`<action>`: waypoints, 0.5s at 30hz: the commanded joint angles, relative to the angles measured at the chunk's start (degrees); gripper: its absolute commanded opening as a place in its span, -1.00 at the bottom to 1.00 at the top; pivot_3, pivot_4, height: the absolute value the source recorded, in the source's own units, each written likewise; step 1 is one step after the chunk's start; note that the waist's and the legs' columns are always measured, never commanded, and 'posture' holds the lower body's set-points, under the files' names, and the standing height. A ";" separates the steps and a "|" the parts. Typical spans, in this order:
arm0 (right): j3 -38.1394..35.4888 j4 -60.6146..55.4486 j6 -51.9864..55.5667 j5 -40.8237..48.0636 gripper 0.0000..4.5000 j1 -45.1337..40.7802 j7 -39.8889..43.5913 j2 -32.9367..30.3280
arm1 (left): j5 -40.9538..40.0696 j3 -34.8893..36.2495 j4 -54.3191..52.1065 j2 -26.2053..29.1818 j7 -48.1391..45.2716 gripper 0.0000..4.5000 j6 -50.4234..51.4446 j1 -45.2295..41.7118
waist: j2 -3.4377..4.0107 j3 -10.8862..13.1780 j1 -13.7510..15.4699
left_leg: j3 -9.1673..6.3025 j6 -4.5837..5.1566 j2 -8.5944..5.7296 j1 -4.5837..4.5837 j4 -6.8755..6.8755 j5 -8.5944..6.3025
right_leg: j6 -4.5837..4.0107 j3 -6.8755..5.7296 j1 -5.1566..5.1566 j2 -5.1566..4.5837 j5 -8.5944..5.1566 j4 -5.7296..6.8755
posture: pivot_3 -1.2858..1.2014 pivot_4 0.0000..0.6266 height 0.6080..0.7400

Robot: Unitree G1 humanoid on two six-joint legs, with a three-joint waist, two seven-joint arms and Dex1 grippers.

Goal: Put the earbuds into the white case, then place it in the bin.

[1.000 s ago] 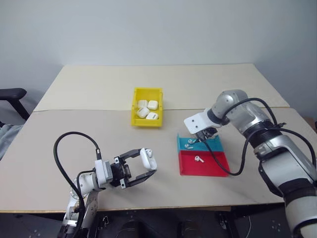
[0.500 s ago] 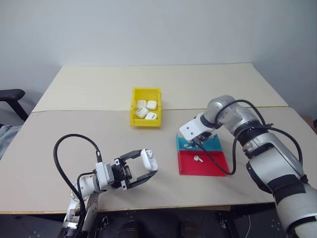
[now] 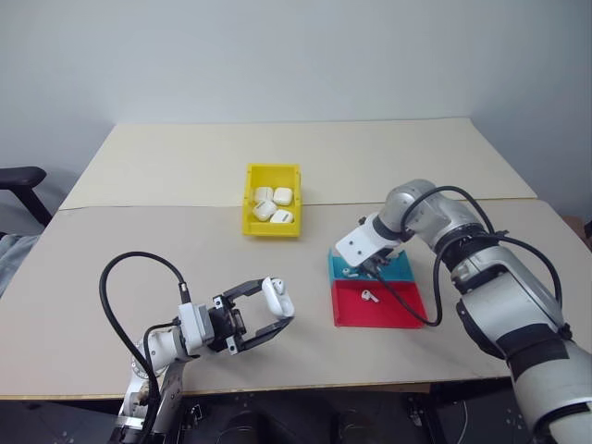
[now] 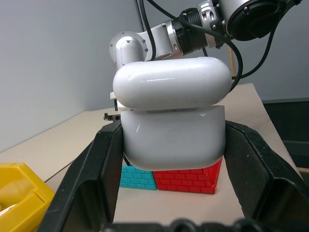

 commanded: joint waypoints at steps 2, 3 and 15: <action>-0.33 0.65 -1.35 -1.05 -0.02 -1.75 -1.39 -0.17 | -0.37 -0.20 -2.09 0.22 0.38 0.25 -1.23 0.08 | 0.01 0.00 0.00 | 0.00 0.00 0.00 0.01 0.00 0.00 | 0.00 0.00 0.01 0.00 0.00 0.01 | 0.03 -0.52 1.00; -0.36 0.79 -1.35 -1.07 -0.02 -1.78 -1.42 -0.14 | -0.41 -0.21 -2.10 0.23 0.36 0.25 -1.22 0.07 | 0.01 0.00 0.00 | 0.01 0.00 0.00 0.03 0.00 0.00 | 0.00 0.00 0.02 0.00 0.00 0.01 | 0.03 -0.52 1.00; -0.53 1.08 -1.93 -1.38 -0.10 -1.39 -1.51 -0.31 | -0.11 -0.35 -1.76 0.17 0.44 0.25 -1.34 -0.16 | 0.02 -0.01 -0.03 | 0.00 -0.01 0.00 0.07 0.00 0.00 | 0.00 0.00 0.04 0.00 0.00 0.03 | 0.03 -0.52 1.00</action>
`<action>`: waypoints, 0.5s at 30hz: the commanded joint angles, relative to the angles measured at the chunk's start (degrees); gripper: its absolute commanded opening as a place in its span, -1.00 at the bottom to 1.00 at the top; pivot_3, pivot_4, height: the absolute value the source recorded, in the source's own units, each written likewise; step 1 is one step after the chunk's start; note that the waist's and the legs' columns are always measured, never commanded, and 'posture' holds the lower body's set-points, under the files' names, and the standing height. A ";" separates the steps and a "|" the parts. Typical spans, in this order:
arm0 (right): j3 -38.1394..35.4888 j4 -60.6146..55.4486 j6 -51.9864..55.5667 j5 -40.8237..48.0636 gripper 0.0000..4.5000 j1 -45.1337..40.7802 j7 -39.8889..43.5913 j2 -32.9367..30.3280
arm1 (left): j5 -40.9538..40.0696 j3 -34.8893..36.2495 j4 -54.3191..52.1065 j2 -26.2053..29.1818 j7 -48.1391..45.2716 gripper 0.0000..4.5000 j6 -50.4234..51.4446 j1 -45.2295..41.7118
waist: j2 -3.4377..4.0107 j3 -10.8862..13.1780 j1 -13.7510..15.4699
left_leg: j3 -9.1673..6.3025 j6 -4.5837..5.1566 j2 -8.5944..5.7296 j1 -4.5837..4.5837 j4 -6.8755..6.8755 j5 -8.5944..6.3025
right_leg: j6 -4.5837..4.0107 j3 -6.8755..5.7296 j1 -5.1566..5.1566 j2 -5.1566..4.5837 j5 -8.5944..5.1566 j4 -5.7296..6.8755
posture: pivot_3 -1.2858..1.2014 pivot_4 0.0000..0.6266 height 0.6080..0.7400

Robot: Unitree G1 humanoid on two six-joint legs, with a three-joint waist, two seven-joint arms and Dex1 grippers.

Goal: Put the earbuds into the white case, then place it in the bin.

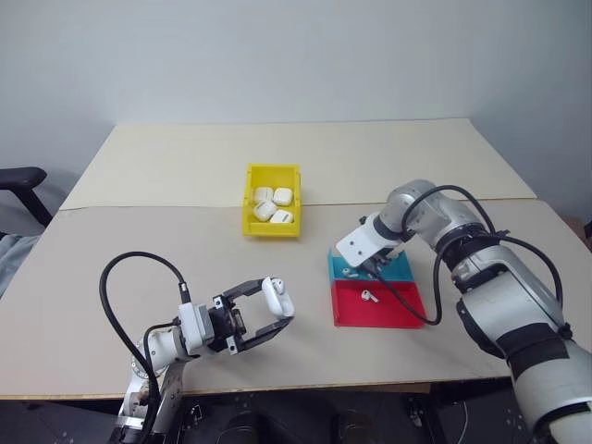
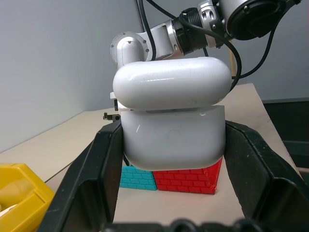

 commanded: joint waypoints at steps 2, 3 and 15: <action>-0.51 0.13 -1.07 -0.18 -0.27 -1.07 0.12 -0.29 | -0.11 -0.27 -1.74 0.19 0.33 0.25 -1.33 -0.20 | 0.00 0.00 0.00 | 0.00 0.00 0.00 0.00 0.00 0.00 | 0.00 0.00 0.00 0.00 0.00 0.00 | 0.03 -0.52 1.00; -0.51 0.16 -1.03 -0.18 -0.27 -1.04 0.18 -0.26 | -0.14 -0.27 -1.73 0.20 0.30 0.25 -1.33 -0.21 | 0.00 0.00 0.00 | 0.00 0.00 0.00 0.00 0.00 0.00 | 0.00 0.01 -0.01 0.00 0.00 0.00 | 0.03 -0.52 1.00; -0.29 0.30 -2.09 -1.10 -0.27 -0.65 -0.34 -0.29 | -0.12 -0.19 -1.77 0.36 0.37 0.25 -1.20 -0.29 | 0.01 -0.01 -0.02 | 0.01 0.00 0.00 0.02 -0.01 0.00 | 0.00 0.01 0.01 0.00 0.00 0.00 | 0.03 -0.52 1.00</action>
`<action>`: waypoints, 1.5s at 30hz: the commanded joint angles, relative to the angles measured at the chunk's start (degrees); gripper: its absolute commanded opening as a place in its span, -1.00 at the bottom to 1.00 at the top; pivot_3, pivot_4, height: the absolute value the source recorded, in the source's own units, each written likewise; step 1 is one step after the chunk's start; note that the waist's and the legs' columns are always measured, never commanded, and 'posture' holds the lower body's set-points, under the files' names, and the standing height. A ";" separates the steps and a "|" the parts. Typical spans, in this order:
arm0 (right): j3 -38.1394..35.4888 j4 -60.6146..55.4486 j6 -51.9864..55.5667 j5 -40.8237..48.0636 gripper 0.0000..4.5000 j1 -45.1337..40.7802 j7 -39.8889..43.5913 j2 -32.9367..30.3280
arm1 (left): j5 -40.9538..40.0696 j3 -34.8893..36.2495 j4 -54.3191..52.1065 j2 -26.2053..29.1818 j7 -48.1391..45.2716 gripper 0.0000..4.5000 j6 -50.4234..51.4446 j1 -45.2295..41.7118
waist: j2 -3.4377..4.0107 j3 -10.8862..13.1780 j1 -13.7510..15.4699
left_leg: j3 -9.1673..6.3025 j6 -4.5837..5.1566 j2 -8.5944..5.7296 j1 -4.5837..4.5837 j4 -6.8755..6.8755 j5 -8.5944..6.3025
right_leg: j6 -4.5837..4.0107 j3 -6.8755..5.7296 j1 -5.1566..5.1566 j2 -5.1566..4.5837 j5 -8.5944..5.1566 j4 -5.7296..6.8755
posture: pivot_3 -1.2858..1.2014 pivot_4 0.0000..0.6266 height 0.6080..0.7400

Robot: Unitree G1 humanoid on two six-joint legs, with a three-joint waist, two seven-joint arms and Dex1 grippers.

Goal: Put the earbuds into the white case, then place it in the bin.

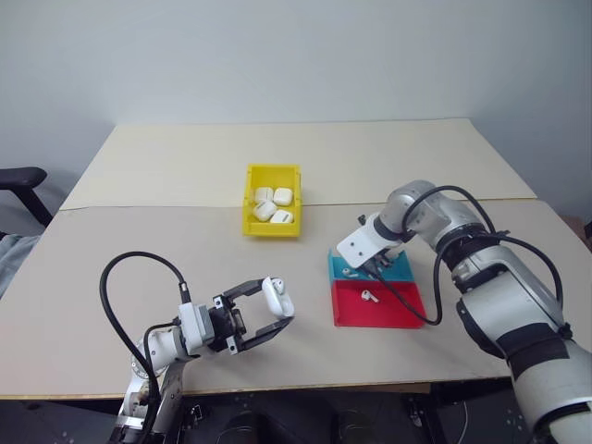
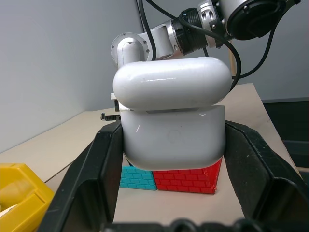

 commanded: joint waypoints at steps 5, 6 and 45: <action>-0.49 -0.13 -0.82 0.02 -0.49 -0.55 0.33 -0.33 | -0.10 -0.15 -1.72 0.31 0.40 0.25 -1.17 -0.39 | 0.00 0.00 -0.01 | 0.00 0.00 0.00 0.00 0.00 0.00 | 0.00 0.00 0.00 0.00 0.00 0.00 | 0.03 -0.52 1.00; -0.53 -0.15 -0.80 0.05 -0.49 -0.52 0.36 -0.34 | -0.08 -0.14 -1.69 0.32 0.42 0.25 -1.15 -0.42 | 0.01 0.00 -0.01 | 0.00 0.00 0.00 0.00 0.00 0.00 | 0.00 0.00 0.00 0.00 0.00 0.00 | 0.03 -0.52 1.00; -58.80 -102.54 78.47 99.36 -0.49 47.43 -35.95 1.49 | -14.94 -4.55 -6.29 -9.13 0.06 0.25 20.97 -22.13 | 0.02 -0.05 1.15 | -0.52 0.05 -0.08 0.13 0.04 -0.03 | 0.02 -0.20 0.49 0.06 0.00 -0.14 | 0.03 -0.52 1.00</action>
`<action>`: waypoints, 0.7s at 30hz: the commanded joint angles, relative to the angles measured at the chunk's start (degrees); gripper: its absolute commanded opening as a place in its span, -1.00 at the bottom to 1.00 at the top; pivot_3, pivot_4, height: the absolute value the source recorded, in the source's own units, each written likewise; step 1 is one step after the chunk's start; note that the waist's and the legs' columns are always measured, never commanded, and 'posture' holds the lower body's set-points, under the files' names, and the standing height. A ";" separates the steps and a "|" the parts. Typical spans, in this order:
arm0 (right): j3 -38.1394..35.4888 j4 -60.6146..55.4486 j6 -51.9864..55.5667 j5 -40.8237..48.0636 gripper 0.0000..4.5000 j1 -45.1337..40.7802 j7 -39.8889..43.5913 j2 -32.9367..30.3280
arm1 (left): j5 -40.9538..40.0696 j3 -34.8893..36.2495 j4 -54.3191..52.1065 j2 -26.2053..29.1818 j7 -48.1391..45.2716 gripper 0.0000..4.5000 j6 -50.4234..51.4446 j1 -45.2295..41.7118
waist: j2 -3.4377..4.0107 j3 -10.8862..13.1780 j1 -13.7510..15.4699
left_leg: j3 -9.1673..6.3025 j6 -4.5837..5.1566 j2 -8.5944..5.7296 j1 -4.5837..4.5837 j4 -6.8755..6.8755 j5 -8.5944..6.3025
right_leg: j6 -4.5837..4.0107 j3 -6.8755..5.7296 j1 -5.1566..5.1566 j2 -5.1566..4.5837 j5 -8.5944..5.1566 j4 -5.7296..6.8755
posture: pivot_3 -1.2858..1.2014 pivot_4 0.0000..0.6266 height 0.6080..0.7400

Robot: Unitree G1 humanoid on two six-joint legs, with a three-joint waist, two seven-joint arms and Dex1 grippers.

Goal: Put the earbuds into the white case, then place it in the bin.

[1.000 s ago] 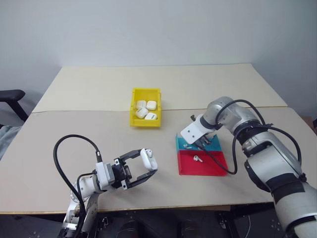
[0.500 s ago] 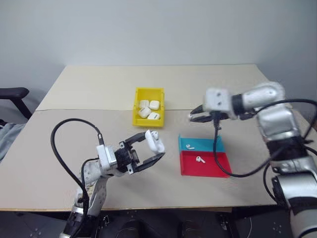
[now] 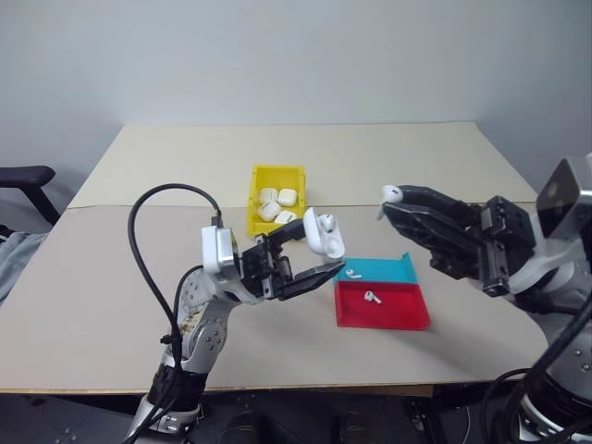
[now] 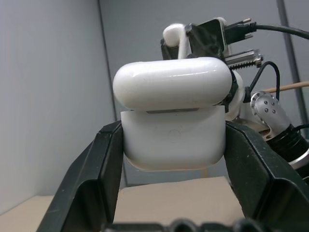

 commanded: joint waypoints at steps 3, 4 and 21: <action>4.23 -0.83 -3.45 3.27 -0.49 1.45 -3.26 -0.76 | -1.12 0.51 -0.64 -0.95 -1.82 0.25 0.34 -1.59 | 0.00 0.00 0.11 | -0.01 0.00 -0.01 -0.04 0.00 0.00 | 0.00 -0.01 0.01 0.01 0.00 -0.05 | 0.03 -0.52 1.00; 5.16 -0.89 -3.84 2.64 -0.49 1.77 -3.01 -1.22 | -1.07 0.59 -0.50 -1.10 -2.00 0.25 0.22 -1.57 | 0.00 0.00 0.14 | -0.01 0.01 -0.01 -0.04 0.01 -0.01 | 0.00 -0.01 0.01 0.00 0.00 -0.06 | 0.03 -0.52 1.00; 11.89 0.11 -9.12 -1.47 -0.49 4.80 -0.01 -6.44 | 0.81 1.20 0.02 -2.00 -2.90 0.25 -1.80 -0.57 | -0.01 0.00 0.42 | -0.04 0.03 -0.02 -0.06 0.02 -0.02 | 0.01 -0.02 0.01 0.00 0.00 -0.09 | 0.03 -0.52 1.00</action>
